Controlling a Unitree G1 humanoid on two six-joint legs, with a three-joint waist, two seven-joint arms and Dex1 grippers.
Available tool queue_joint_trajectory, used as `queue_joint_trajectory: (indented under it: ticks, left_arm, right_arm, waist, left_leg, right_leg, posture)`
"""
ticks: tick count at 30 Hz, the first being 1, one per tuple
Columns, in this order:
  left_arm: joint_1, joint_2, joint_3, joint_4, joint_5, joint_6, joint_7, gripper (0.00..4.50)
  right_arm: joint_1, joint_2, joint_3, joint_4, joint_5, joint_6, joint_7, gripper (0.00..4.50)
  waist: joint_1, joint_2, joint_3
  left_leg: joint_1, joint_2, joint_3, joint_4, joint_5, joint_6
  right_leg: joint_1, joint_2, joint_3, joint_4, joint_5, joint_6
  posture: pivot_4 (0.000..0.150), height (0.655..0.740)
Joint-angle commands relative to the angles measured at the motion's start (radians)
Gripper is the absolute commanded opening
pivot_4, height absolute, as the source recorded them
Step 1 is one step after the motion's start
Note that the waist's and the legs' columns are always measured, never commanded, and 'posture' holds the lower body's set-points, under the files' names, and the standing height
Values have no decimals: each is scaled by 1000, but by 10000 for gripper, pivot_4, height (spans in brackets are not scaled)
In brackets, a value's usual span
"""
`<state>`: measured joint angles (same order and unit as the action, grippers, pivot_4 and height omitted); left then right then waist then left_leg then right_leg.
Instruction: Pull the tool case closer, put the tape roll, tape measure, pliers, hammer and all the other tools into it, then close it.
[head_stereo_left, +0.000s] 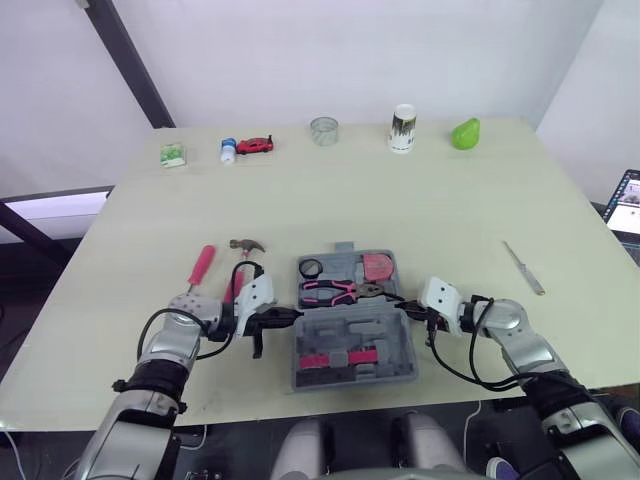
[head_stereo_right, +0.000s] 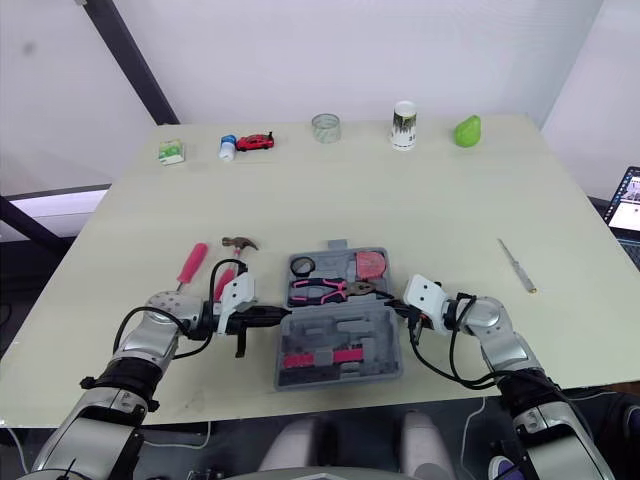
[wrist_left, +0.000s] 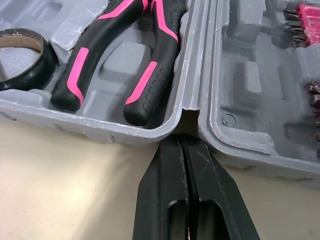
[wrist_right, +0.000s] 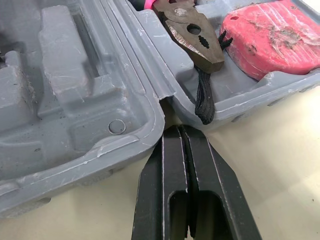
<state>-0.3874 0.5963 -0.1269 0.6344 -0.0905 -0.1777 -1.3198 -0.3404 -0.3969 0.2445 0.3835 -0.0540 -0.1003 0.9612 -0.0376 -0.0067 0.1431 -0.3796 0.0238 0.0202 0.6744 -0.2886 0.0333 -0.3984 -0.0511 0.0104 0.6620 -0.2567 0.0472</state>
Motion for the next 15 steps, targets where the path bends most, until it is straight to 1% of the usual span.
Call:
queue_joint_trajectory:
  ticks: [1, 15]
  left_arm:
    - [22, -6, -33, -16, 12, 5, -20, 821]
    - [-12, 0, -18, 64, 37, -52, 33, 821]
  right_arm:
    - [-17, 17, 25, -12, 4, -26, 5, 0]
    - [-10, -4, 11, -18, 3, -35, -15, 0]
  waist:
    - [0, 0, 0]
    - [1, 0, 0]
  left_leg:
    - [0, 0, 0, 0, 0, 0]
    - [0, 0, 0, 0, 0, 0]
  right_leg:
    - [0, 0, 0, 0, 0, 0]
    - [0, 0, 0, 1, 0, 0]
  posture:
    - [1500, 7400]
    - [1500, 7400]
